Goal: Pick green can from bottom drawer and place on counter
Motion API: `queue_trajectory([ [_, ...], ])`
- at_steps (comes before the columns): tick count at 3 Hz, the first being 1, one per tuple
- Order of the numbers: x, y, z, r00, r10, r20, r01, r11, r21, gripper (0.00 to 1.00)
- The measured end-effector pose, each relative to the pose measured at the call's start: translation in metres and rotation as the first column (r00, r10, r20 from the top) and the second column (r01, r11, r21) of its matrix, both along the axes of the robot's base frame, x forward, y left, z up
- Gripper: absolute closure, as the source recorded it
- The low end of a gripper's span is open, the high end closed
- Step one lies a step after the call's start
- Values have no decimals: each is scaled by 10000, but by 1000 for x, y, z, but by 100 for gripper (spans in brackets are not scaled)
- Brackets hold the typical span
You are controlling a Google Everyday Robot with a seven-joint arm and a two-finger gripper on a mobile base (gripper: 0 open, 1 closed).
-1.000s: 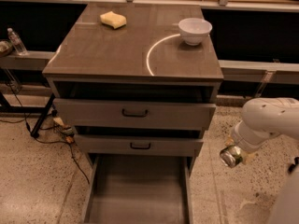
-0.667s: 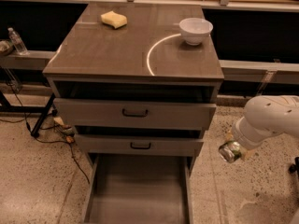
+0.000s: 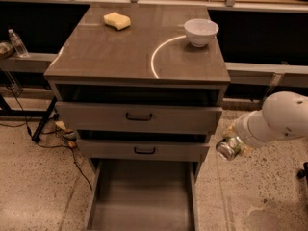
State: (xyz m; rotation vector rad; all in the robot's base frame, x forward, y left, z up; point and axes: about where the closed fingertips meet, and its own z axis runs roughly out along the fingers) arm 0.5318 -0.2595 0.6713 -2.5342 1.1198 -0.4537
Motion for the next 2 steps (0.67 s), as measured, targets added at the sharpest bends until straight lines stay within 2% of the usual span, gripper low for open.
queue_trajectory([
  [1, 0, 8, 46, 9937, 466, 1016, -470, 9989, 16, 100],
  [2, 4, 18, 85, 9780, 801, 1924, -834, 9965, 91, 100],
])
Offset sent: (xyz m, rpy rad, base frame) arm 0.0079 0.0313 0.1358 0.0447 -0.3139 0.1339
